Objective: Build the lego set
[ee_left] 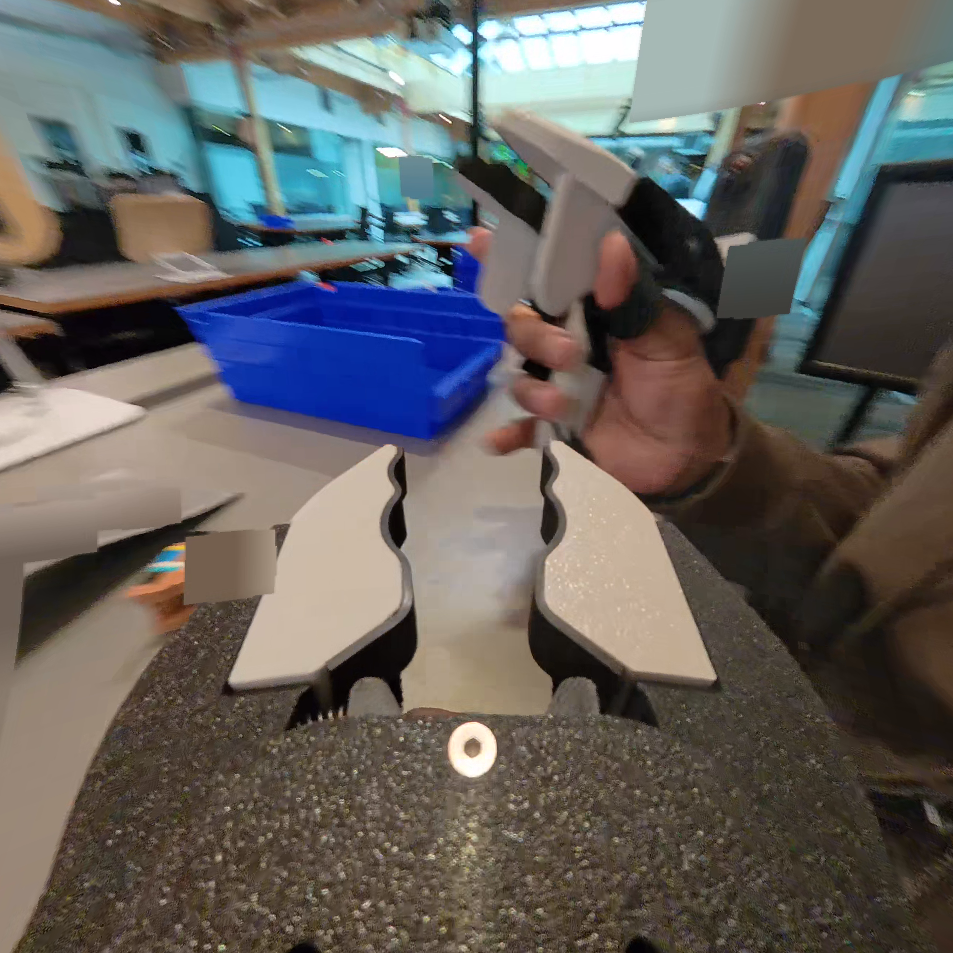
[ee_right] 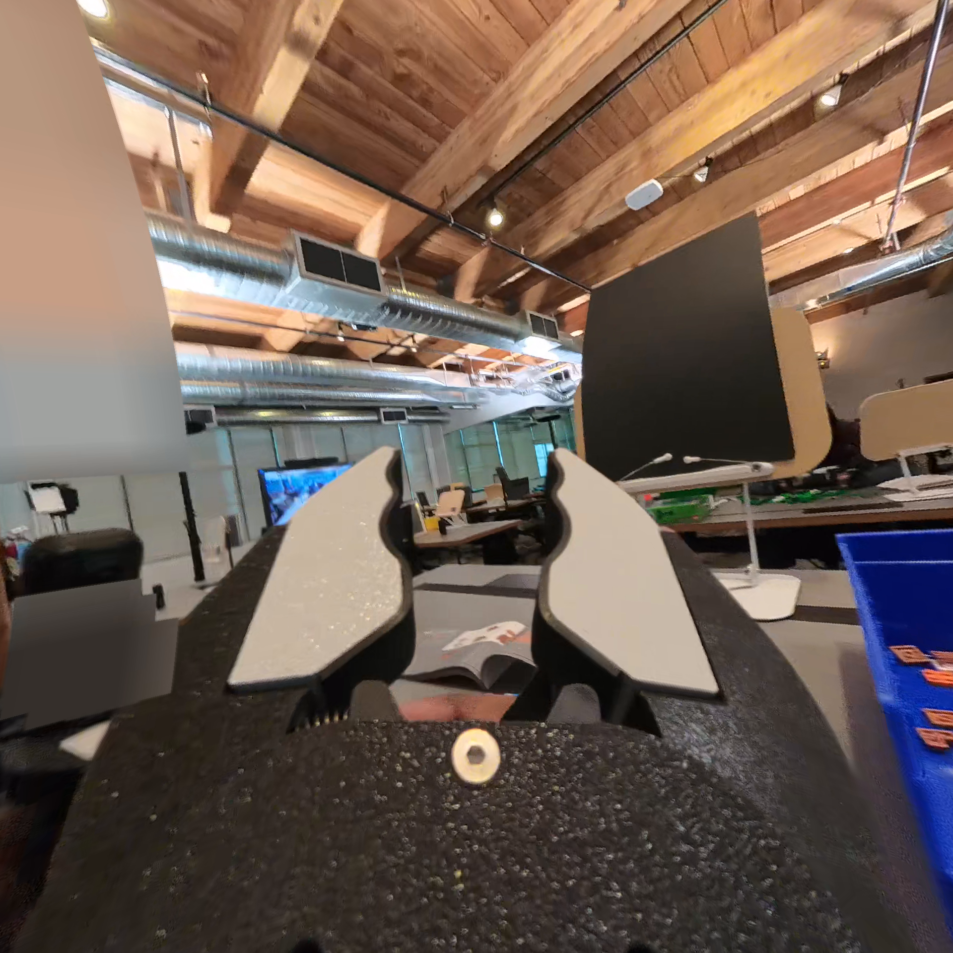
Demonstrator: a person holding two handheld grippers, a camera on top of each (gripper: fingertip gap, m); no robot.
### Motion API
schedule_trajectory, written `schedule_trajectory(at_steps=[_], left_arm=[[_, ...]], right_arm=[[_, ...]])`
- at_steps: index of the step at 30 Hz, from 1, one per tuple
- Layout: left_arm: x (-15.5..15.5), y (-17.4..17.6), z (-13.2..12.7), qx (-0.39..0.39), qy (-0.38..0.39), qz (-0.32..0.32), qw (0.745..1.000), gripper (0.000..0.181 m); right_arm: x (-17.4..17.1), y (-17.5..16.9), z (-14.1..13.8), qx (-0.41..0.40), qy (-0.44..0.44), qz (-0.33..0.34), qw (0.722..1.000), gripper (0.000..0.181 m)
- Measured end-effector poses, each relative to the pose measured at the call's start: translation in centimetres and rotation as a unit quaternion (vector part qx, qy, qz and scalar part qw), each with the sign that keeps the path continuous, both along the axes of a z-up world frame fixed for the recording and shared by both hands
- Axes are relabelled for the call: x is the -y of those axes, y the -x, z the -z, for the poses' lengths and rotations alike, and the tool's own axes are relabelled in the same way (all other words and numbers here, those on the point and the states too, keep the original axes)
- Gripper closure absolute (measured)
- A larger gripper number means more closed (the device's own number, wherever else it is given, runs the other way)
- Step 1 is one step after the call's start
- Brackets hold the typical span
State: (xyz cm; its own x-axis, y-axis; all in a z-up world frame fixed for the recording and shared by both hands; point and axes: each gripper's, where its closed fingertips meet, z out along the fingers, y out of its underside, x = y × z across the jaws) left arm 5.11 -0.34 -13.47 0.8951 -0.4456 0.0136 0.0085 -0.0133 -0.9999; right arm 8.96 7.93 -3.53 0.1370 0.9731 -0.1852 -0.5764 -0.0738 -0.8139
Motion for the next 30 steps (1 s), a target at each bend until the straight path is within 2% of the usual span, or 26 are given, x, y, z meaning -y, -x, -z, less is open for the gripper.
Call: schedule_trajectory(at_steps=[4,7,9,11,14,17,20,30], left_arm=[[0.8,6.6,-3.0,0.016,-0.090,-0.107,0.990,0.135],[0.8,10.8,-3.3,0.037,-0.102,-0.156,0.982,0.137],[-0.2,13.9,-1.9,0.017,-0.047,-0.219,0.974,0.142],[-0.9,17.3,-0.5,-0.037,0.010,-0.301,0.953,0.141],[-1.7,19.8,-0.2,-0.055,0.039,-0.354,0.933,0.144],[-2.7,20.2,0.3,-0.036,0.060,-0.372,0.925,0.147],[-3.8,19.0,0.7,-0.017,0.069,-0.359,0.931,0.149],[-3.9,16.3,0.3,-0.007,0.063,-0.336,0.940,0.149]], right_arm=[[-1.6,0.6,0.5,0.048,-0.005,0.006,0.999,0.149],[-2.5,2.9,2.7,0.140,-0.020,0.029,0.990,0.164],[-3.8,5.2,5.8,0.265,-0.045,0.079,0.960,0.169],[-5.5,7.0,9.0,0.383,-0.065,0.128,0.912,0.170],[-7.0,8.6,11.4,0.464,-0.066,0.155,0.870,0.173],[-7.4,9.4,12.4,0.491,-0.064,0.165,0.853,0.176],[-7.1,9.9,12.9,0.500,-0.068,0.167,0.847,0.176],[-6.4,10.4,13.2,0.498,-0.067,0.152,0.851,0.176]])
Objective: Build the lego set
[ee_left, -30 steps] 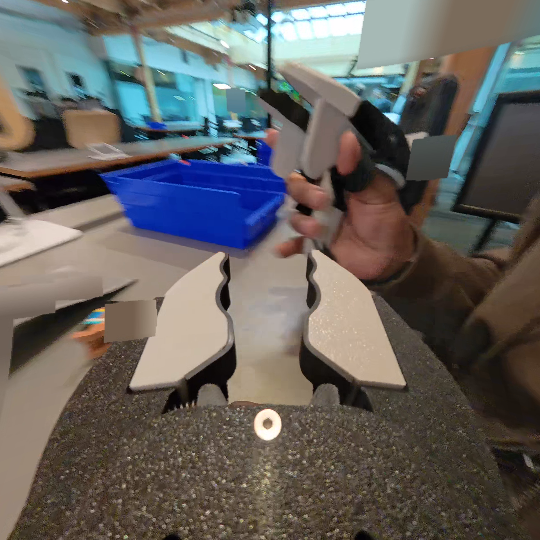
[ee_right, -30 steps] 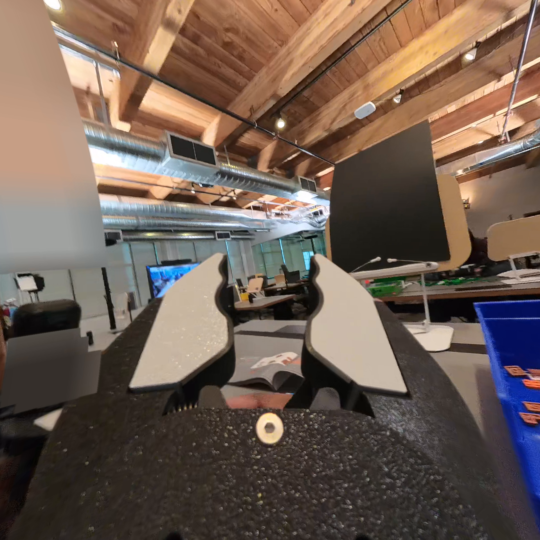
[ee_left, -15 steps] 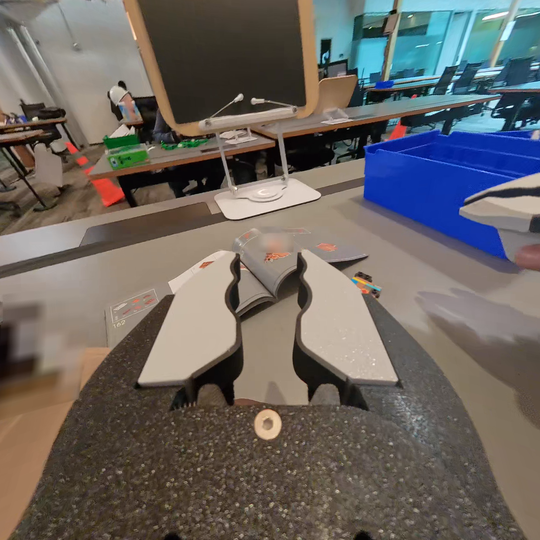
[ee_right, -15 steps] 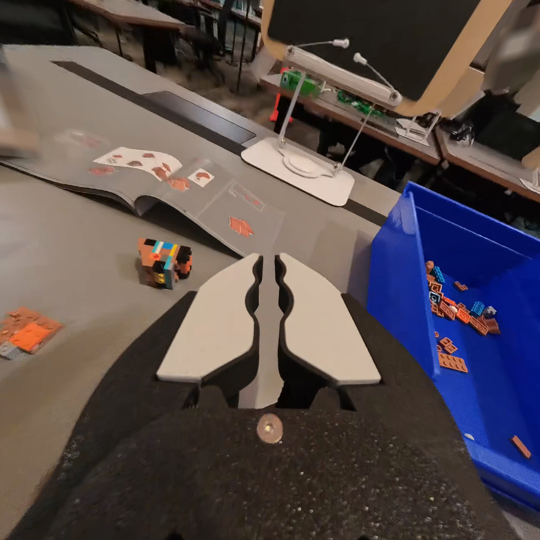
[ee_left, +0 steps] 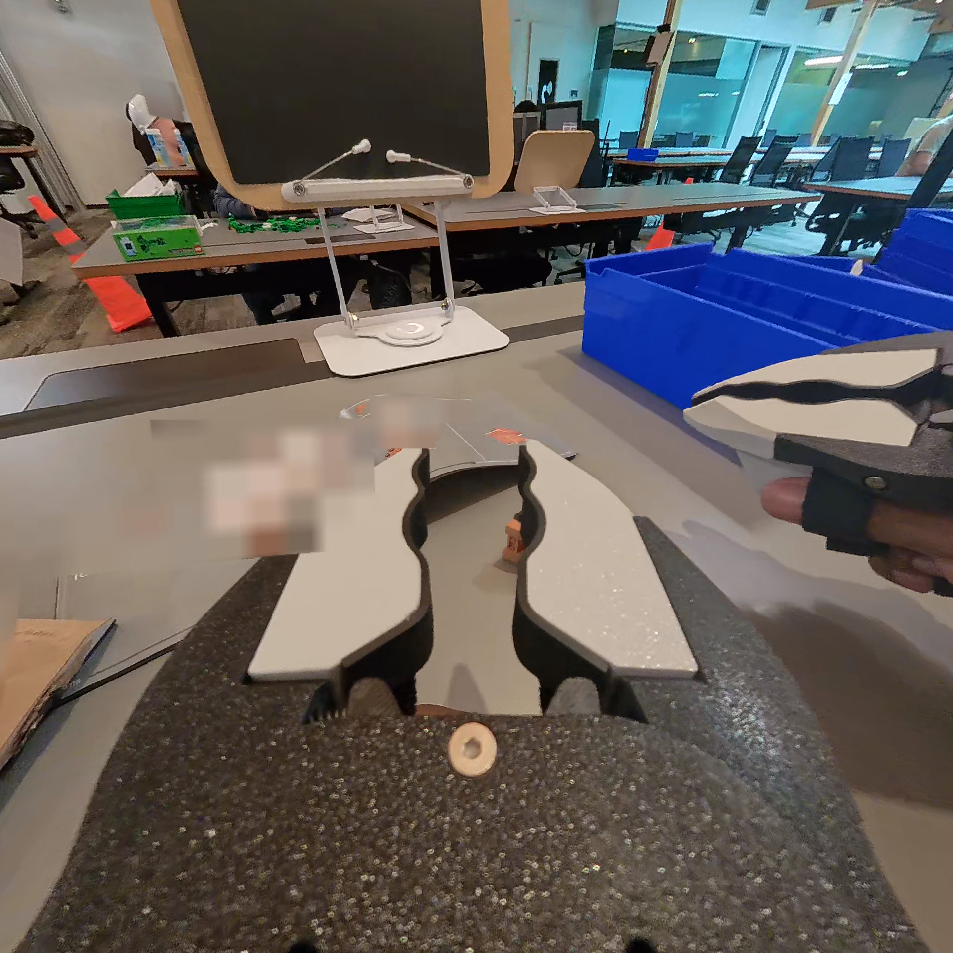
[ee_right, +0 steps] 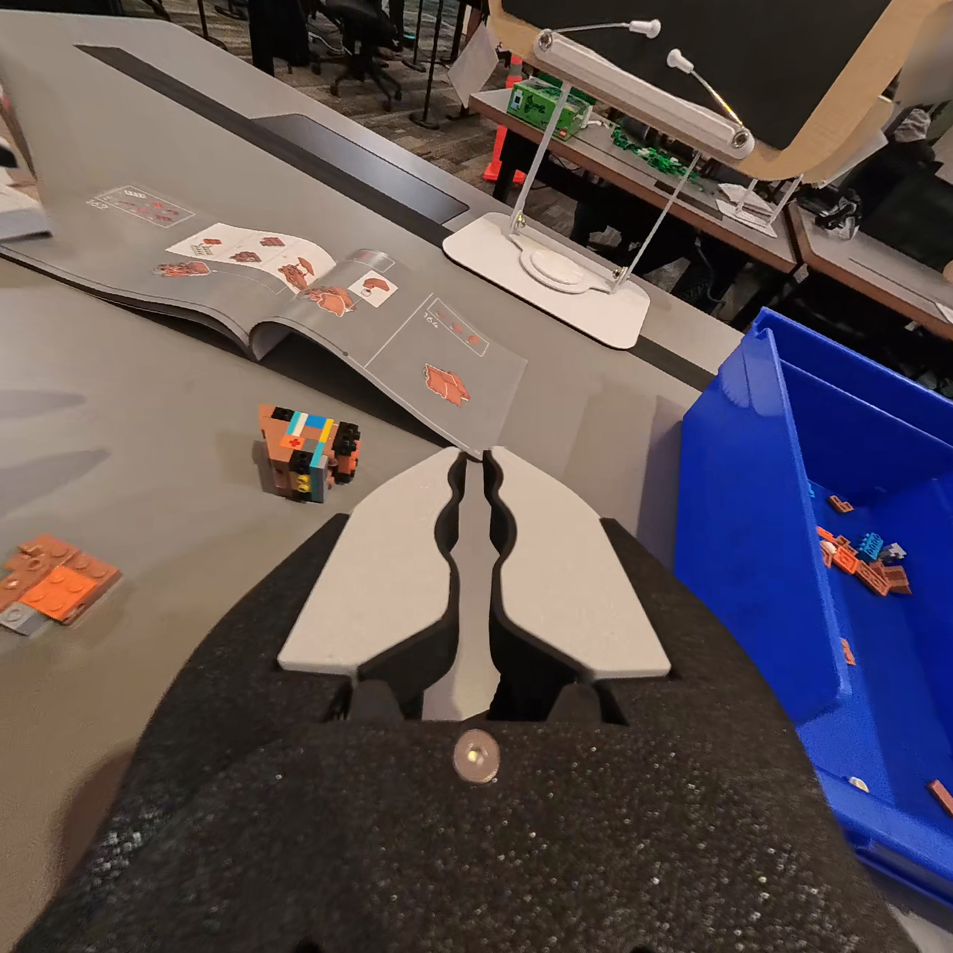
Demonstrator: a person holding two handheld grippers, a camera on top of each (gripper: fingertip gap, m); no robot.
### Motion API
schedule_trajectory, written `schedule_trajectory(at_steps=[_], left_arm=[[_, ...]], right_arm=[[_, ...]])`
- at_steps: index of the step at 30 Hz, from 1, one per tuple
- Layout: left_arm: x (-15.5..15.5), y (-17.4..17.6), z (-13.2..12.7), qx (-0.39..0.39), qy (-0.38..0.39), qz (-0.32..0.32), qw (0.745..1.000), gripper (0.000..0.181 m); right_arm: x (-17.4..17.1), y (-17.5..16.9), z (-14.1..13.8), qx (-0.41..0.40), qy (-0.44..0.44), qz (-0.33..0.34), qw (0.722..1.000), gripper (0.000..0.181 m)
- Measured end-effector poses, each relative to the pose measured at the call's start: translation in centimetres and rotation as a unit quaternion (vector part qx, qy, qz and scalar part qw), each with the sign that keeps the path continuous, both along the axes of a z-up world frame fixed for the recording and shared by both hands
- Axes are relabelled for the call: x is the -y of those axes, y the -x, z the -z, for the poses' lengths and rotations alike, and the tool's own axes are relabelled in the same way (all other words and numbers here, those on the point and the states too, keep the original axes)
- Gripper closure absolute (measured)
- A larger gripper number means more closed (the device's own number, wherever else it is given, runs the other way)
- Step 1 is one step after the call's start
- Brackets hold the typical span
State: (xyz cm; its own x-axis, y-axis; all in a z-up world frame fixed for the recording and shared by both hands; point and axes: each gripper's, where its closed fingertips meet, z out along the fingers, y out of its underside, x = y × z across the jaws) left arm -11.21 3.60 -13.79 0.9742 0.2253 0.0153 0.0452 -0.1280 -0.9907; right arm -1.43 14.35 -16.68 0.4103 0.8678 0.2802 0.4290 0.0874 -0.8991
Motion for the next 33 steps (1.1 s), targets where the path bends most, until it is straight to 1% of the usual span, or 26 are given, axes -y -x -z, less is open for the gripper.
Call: schedule_trajectory(at_steps=[3,5,6,8,10,12,13,15,16,18,19,21,22,26,28,30,31,32,33], left_arm=[[-0.1,-0.9,-0.7,0.035,-0.024,0.013,0.999,0.150],[-0.3,-2.2,-1.4,0.089,-0.056,0.035,0.994,0.151],[-0.4,-2.9,-2.0,0.124,-0.082,0.044,0.988,0.151],[-0.4,-4.0,-3.3,0.198,-0.140,0.056,0.969,0.152],[-0.5,-4.8,-4.2,0.261,-0.180,0.059,0.947,0.155],[-0.5,-4.9,-4.8,0.307,-0.212,0.055,0.926,0.156],[-0.2,-4.5,-5.1,0.328,-0.236,0.048,0.914,0.156],[0.2,-3.7,-5.4,0.355,-0.264,0.029,0.896,0.156],[0.4,-3.3,-5.3,0.363,-0.273,0.022,0.891,0.156],[0.9,-2.5,-5.3,0.374,-0.289,0.010,0.881,0.156],[1.1,-2.5,-5.4,0.375,-0.294,0.012,0.879,0.156],[1.5,-2.8,-5.7,0.365,-0.298,0.017,0.882,0.156],[1.9,-2.8,-6.1,0.360,-0.304,0.020,0.882,0.156],[2.9,-2.8,-7.1,0.358,-0.320,0.029,0.877,0.159],[2.8,-3.3,-7.2,0.339,-0.308,0.040,0.888,0.163],[2.6,-3.9,-7.6,0.306,-0.297,0.072,0.902,0.170],[2.7,-3.6,-7.5,0.282,-0.287,0.069,0.913,0.170],[2.9,-2.9,-7.4,0.245,-0.278,0.050,0.927,0.170],[3.5,-2.0,-7.6,0.200,-0.275,0.029,0.940,0.171]], right_arm=[[0.9,0.6,-0.1,-0.019,0.024,-0.020,0.999,0.175],[2.8,1.4,-0.3,-0.067,0.094,-0.062,0.991,0.175],[4.2,1.9,-0.6,-0.101,0.144,-0.092,0.980,0.176],[7.4,2.6,-1.5,-0.169,0.245,-0.151,0.943,0.177],[10.3,2.9,-2.4,-0.219,0.320,-0.202,0.899,0.177],[12.7,2.8,-3.5,-0.265,0.368,-0.245,0.857,0.177],[13.5,2.7,-4.0,-0.285,0.387,-0.257,0.839,0.181],[15.2,2.3,-4.9,-0.310,0.416,-0.292,0.804,0.181],[15.9,2.2,-5.2,-0.317,0.425,-0.304,0.792,0.181],[16.9,2.0,-5.4,-0.321,0.421,-0.321,0.786,0.179],[17.2,2.0,-5.3,-0.317,0.415,-0.322,0.790,0.177],[17.6,2.1,-4.8,-0.301,0.414,-0.321,0.797,0.178],[17.7,2.1,-4.6,-0.299,0.419,-0.319,0.796,0.179],[19.2,1.8,-4.4,-0.300,0.461,-0.333,0.766,0.174],[19.7,1.9,-4.3,-0.296,0.457,-0.343,0.765,0.173],[19.5,2.1,-4.5,-0.294,0.446,-0.351,0.769,0.174],[19.3,2.1,-4.8,-0.296,0.441,-0.355,0.769,0.174],[19.0,2.0,-5.2,-0.297,0.430,-0.359,0.773,0.174],[18.6,1.9,-5.3,-0.293,0.413,-0.357,0.785,0.174]])
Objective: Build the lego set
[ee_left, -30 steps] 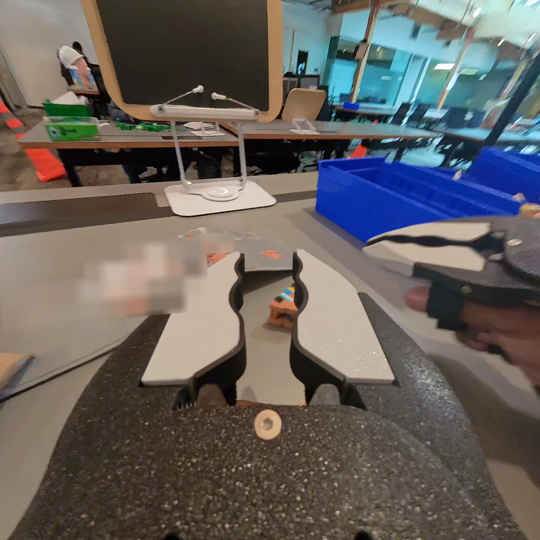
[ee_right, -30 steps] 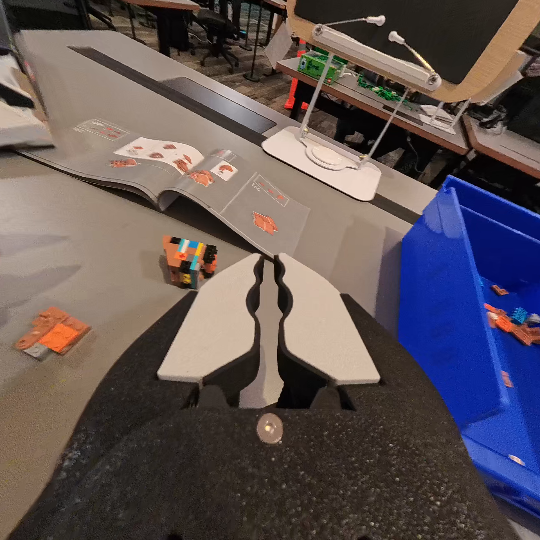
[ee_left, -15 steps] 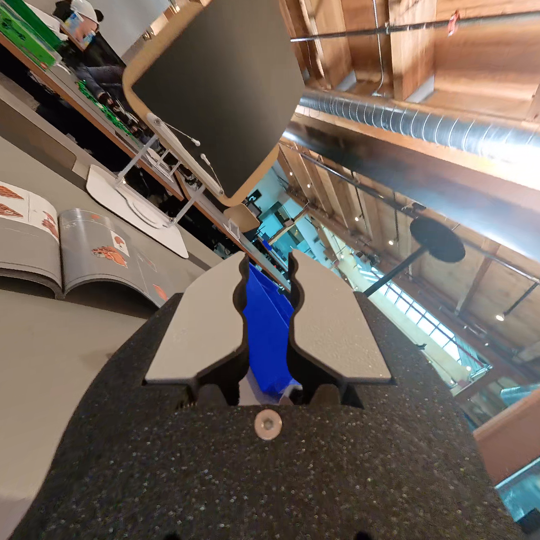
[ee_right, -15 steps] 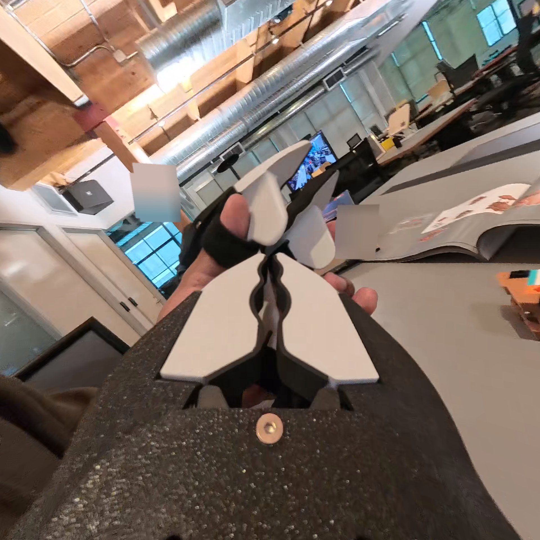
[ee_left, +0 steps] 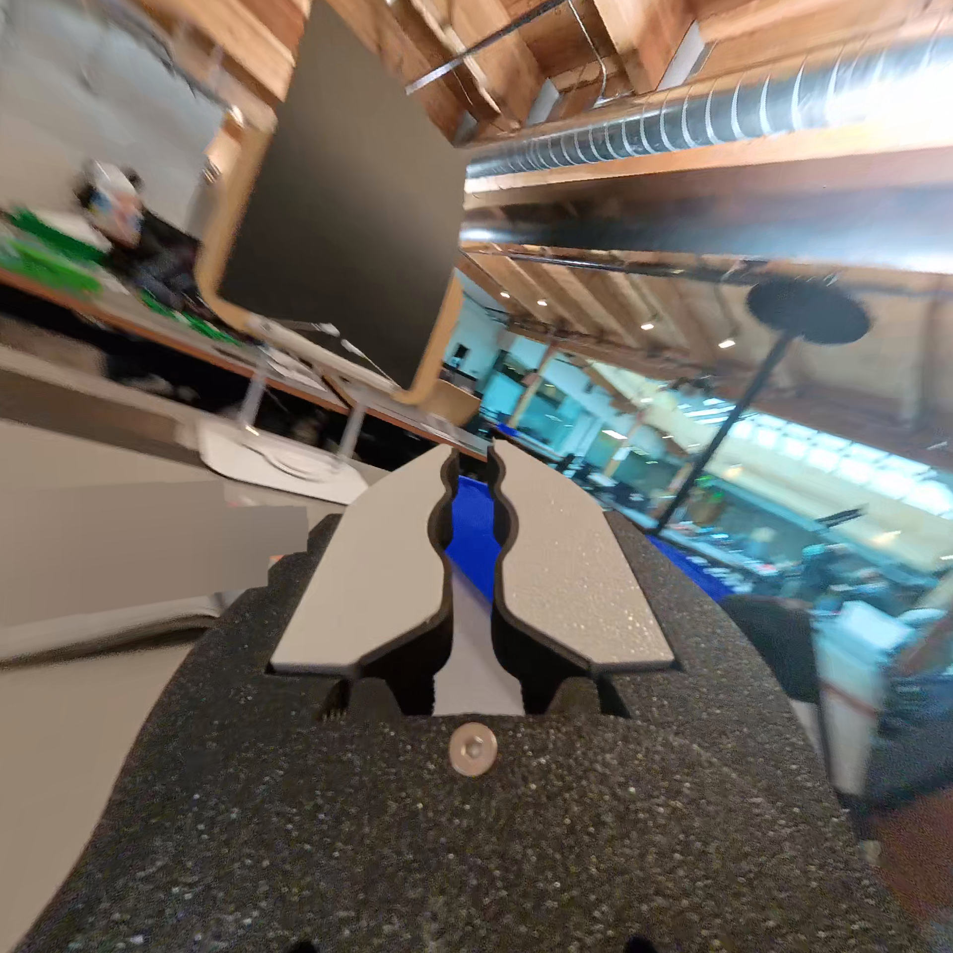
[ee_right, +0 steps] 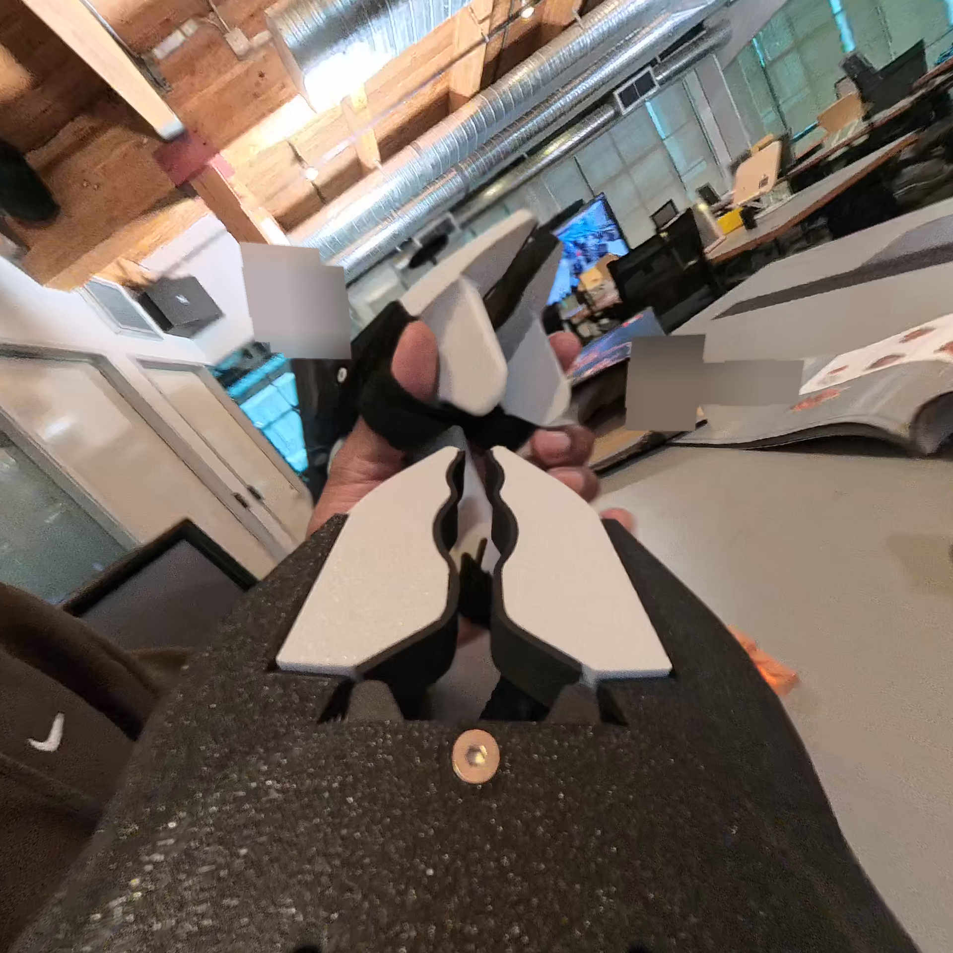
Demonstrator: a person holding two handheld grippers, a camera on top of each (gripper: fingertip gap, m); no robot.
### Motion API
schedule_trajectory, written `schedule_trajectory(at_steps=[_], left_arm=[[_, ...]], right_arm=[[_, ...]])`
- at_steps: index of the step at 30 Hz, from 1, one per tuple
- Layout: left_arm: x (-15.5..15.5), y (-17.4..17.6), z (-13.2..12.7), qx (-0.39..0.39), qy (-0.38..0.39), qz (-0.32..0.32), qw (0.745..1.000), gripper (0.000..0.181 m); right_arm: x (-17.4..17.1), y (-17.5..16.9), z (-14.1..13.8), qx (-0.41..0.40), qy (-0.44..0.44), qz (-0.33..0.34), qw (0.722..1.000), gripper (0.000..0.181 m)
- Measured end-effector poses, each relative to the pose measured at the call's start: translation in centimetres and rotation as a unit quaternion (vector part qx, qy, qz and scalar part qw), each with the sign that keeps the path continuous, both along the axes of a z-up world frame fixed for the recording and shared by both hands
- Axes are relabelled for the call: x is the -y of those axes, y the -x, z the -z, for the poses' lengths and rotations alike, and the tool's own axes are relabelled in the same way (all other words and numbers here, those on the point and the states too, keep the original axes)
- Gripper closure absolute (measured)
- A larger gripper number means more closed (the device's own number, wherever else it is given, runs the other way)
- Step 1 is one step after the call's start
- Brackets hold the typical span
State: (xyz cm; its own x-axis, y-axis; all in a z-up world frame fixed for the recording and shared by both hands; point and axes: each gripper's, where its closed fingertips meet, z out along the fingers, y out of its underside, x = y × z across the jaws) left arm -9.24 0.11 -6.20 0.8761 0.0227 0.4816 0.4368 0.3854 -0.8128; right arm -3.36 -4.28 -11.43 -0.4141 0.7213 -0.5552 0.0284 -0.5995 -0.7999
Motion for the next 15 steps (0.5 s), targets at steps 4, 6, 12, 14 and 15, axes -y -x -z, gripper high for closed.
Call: schedule_trajectory(at_steps=[4,6,12,14,15], left_arm=[[1.6,2.5,0.6,-0.103,0.070,-0.047,0.991,0.173],[2.1,3.9,1.9,-0.141,0.114,-0.069,0.981,0.173],[2.3,6.8,7.4,-0.215,0.256,-0.057,0.941,0.181],[2.2,7.6,9.1,-0.219,0.293,-0.045,0.930,0.181],[2.1,7.9,9.7,-0.221,0.309,-0.040,0.924,0.181]], right_arm=[[-2.7,-1.0,0.0,0.017,-0.081,0.051,0.995,0.174],[-4.6,-1.9,-0.3,0.024,-0.110,0.073,0.991,0.174],[-11.2,-4.9,-1.1,0.064,-0.221,0.163,0.959,0.180],[-13.1,-5.9,-1.0,0.089,-0.263,0.189,0.942,0.181],[-14.0,-6.4,-0.9,0.102,-0.280,0.199,0.934,0.181]])
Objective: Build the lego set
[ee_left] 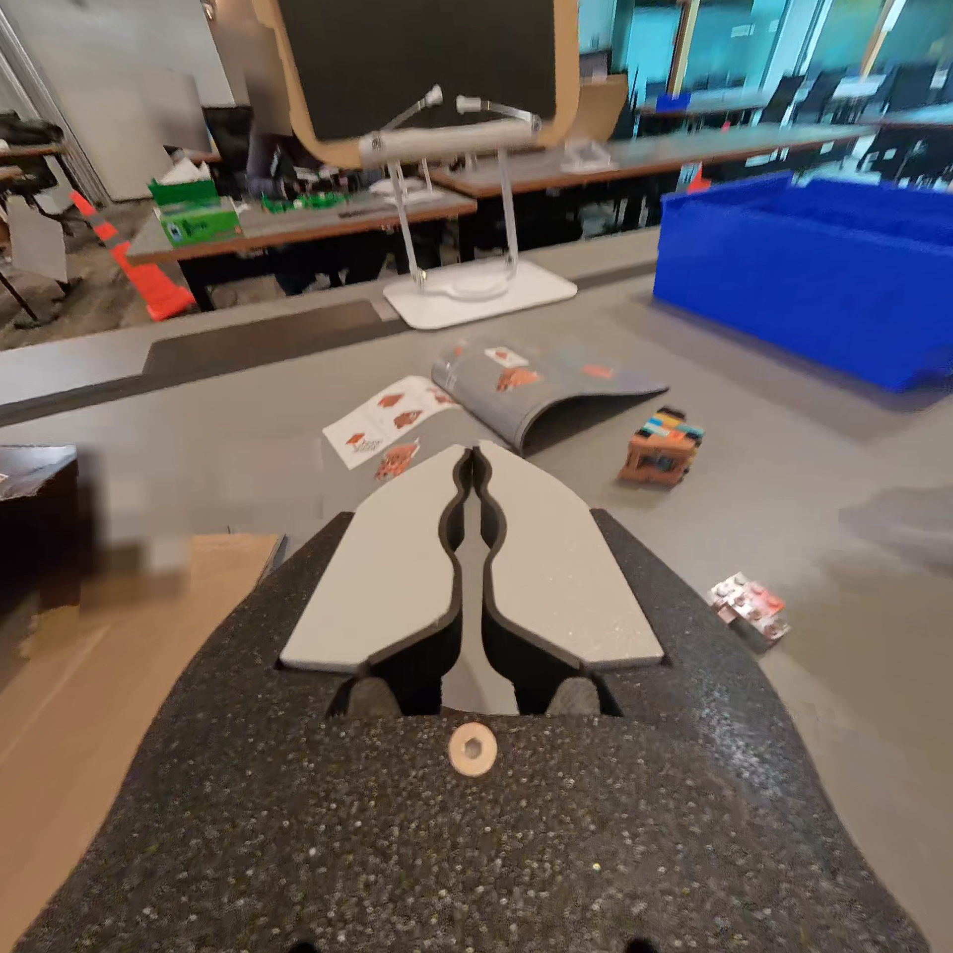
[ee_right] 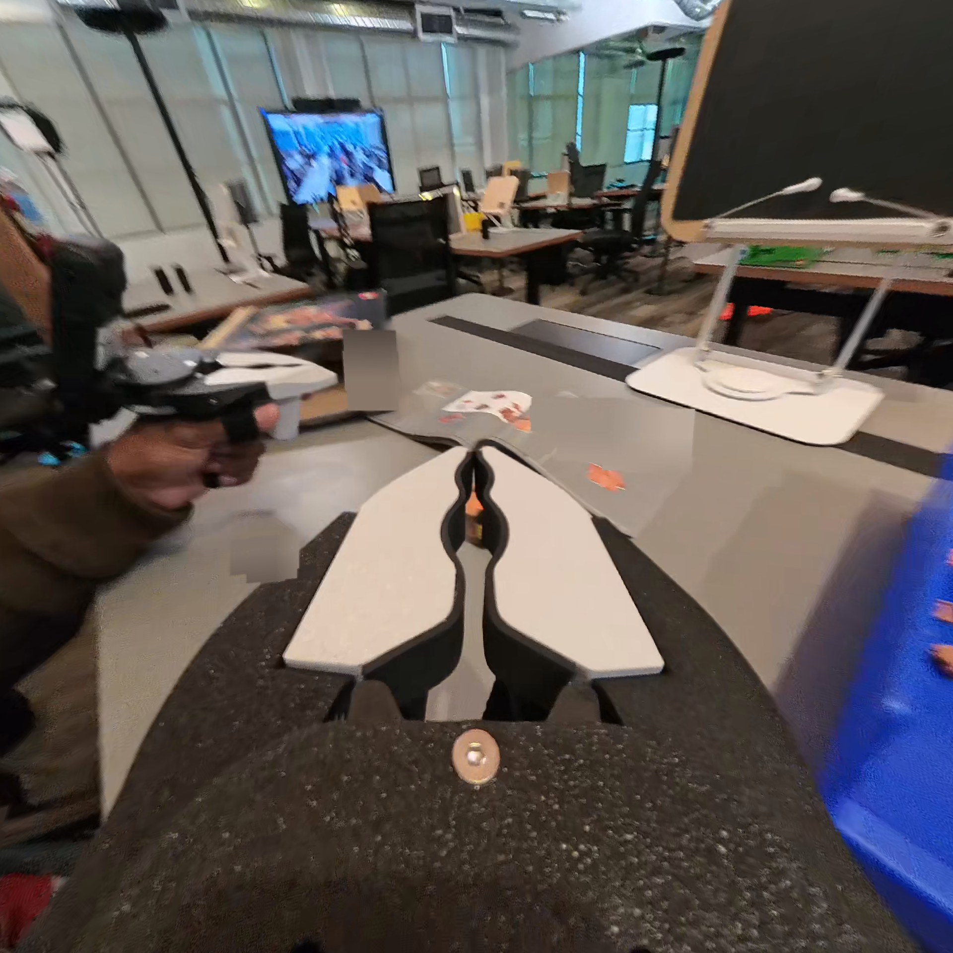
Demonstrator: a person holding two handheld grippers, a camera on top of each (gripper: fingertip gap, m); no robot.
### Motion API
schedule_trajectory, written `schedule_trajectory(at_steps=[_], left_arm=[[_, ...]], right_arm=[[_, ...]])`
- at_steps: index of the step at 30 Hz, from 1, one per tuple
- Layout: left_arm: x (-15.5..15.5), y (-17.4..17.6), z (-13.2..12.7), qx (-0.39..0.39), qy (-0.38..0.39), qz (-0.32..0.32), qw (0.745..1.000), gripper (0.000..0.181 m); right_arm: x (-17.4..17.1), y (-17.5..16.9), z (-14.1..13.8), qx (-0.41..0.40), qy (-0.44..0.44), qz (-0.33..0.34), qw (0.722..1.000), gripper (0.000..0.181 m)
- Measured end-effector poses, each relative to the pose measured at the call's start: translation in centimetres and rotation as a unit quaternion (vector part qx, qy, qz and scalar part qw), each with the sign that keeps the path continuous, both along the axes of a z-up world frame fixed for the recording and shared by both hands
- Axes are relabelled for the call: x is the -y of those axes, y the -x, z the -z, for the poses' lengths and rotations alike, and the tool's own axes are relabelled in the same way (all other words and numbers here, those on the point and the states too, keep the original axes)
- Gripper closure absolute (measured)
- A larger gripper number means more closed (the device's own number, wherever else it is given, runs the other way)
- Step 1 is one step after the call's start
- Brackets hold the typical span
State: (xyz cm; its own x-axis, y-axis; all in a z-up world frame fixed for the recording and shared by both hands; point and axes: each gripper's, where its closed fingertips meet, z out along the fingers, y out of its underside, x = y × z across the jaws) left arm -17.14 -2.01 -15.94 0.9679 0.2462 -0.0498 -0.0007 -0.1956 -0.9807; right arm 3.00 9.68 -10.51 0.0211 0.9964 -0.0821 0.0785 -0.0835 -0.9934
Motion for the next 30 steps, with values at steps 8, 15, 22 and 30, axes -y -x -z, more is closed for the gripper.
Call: schedule_trajectory(at_steps=[8,15,22,30], left_arm=[[-1.0,0.3,4.5,0.032,0.091,0.046,0.994,0.181],[-1.1,0.1,5.2,0.052,0.109,0.058,0.991,0.180],[-1.2,0.3,5.5,0.054,0.118,0.051,0.990,0.180],[-1.3,0.5,5.8,0.053,0.128,0.042,0.989,0.180]], right_arm=[[-7.9,-4.5,-0.7,0.115,-0.106,0.054,0.986,0.181],[-17.3,-8.9,1.1,0.308,-0.197,0.000,0.931,0.169],[-23.6,-8.5,5.1,0.453,-0.235,-0.110,0.853,0.165],[-30.3,-6.1,8.0,0.551,-0.316,-0.170,0.754,0.160]])
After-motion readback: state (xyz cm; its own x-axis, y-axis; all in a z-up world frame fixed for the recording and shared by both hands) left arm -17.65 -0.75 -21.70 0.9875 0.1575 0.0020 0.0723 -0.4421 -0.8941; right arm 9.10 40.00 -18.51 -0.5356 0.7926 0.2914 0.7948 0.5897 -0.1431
